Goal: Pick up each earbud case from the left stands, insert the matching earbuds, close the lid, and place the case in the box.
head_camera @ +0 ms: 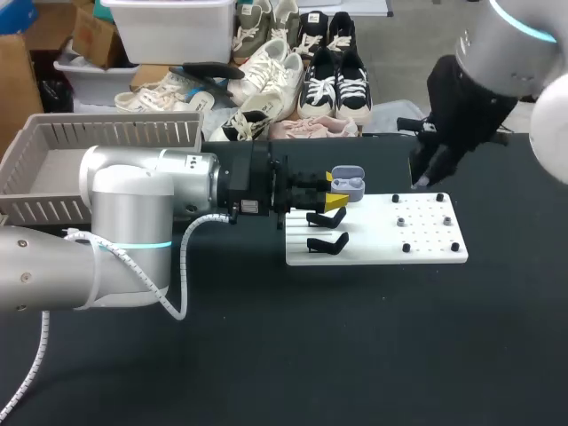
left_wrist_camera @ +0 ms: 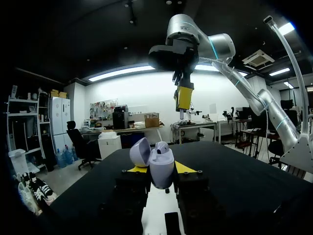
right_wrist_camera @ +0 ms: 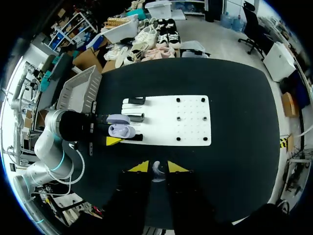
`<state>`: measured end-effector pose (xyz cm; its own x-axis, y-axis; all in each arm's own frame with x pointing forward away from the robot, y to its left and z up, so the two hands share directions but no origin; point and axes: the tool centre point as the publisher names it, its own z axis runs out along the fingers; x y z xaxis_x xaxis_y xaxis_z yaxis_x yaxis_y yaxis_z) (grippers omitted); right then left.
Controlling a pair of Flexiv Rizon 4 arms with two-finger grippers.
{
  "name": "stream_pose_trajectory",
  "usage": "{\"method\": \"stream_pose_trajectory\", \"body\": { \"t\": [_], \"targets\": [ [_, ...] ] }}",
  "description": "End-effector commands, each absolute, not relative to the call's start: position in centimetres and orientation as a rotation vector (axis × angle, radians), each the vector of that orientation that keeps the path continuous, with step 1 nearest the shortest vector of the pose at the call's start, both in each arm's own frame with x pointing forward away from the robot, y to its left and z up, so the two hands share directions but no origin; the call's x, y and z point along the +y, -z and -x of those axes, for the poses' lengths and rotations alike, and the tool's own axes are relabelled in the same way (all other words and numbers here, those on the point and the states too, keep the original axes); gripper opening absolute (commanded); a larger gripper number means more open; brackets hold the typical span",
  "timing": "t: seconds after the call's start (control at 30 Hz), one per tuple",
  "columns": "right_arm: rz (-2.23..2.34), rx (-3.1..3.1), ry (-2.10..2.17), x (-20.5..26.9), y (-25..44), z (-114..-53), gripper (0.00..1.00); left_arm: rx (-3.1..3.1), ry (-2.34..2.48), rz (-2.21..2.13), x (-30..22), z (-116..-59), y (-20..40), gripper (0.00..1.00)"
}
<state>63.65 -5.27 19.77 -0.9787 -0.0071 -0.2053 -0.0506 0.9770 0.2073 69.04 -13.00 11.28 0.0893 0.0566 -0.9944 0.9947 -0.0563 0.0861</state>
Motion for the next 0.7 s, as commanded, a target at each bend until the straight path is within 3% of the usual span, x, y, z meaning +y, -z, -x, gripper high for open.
{"method": "stream_pose_trajectory", "body": {
  "t": [0.03, 0.4, 0.7],
  "targets": [
    [0.106, 2.931, -0.258, -2.8, -21.3, -63.7, 0.00, 1.159, 1.156, -1.334, -13.0, -69.1, -11.2, 0.00],
    [0.259, 2.892, -0.213, 1.9, -21.4, -64.6, 0.00, 1.159, 1.156, -1.334, -13.0, -69.1, -11.2, 0.00],
    [0.218, 2.877, -0.184, 2.5, -21.2, -65.4, 0.00, 1.159, 1.156, -1.334, -13.0, -69.1, -11.2, 0.00]
  ]
}}
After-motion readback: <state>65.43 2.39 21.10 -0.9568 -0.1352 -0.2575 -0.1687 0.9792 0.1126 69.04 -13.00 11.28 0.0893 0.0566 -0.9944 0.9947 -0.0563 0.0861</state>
